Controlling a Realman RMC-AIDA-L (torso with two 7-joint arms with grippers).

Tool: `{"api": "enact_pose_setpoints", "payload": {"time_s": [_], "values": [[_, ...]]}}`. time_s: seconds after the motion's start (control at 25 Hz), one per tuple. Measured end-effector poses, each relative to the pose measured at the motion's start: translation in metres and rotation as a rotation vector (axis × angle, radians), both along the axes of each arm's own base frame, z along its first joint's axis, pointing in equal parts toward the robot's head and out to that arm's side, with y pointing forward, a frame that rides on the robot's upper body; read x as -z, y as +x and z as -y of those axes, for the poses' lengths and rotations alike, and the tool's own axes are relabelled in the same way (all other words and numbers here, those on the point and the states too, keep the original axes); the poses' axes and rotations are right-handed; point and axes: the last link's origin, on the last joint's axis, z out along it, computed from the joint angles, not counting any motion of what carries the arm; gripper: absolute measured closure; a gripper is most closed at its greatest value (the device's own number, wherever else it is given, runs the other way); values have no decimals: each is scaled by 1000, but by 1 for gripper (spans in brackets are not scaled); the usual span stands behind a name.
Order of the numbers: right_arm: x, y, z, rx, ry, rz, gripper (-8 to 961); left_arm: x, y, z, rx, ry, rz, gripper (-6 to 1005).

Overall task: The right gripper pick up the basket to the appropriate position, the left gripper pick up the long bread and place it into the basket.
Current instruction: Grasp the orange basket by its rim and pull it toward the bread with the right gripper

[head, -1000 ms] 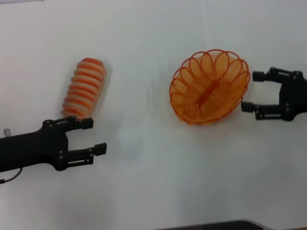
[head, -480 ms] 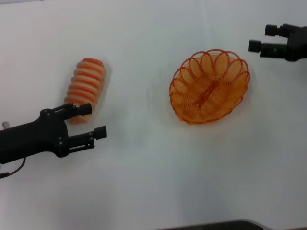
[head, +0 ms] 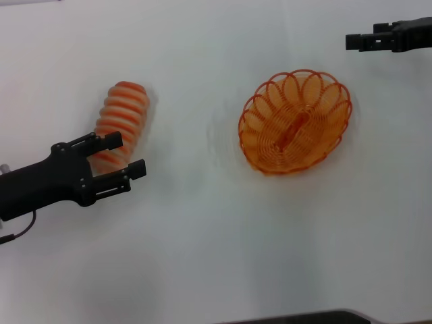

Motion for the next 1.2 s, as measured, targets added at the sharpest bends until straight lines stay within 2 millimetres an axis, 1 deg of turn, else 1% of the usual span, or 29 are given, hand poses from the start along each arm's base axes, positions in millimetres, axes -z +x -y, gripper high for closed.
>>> {"api": "enact_pose_setpoints", "payload": {"time_s": [0.12, 0.44, 0.72, 0.96, 1.12, 1.2], "values": [[4, -5, -10, 48, -29, 56, 22, 1, 1, -1, 5, -5, -2, 189], [22, -25, -27, 31, -106, 173, 31, 2, 3, 0, 19, -15, -4, 189], [44, -29, -31, 20, -160, 280, 40, 3, 3, 1, 24, -23, -6, 188], [58, -28, -32, 6, -176, 324, 47, 5, 3, 1, 23, -29, -10, 188], [68, -31, -31, -13, -201, 348, 52, 5, 3, 1, 23, -29, -10, 188], [70, -31, -31, -17, -205, 352, 54, 5, 3, 1, 23, -29, -10, 188]]}}
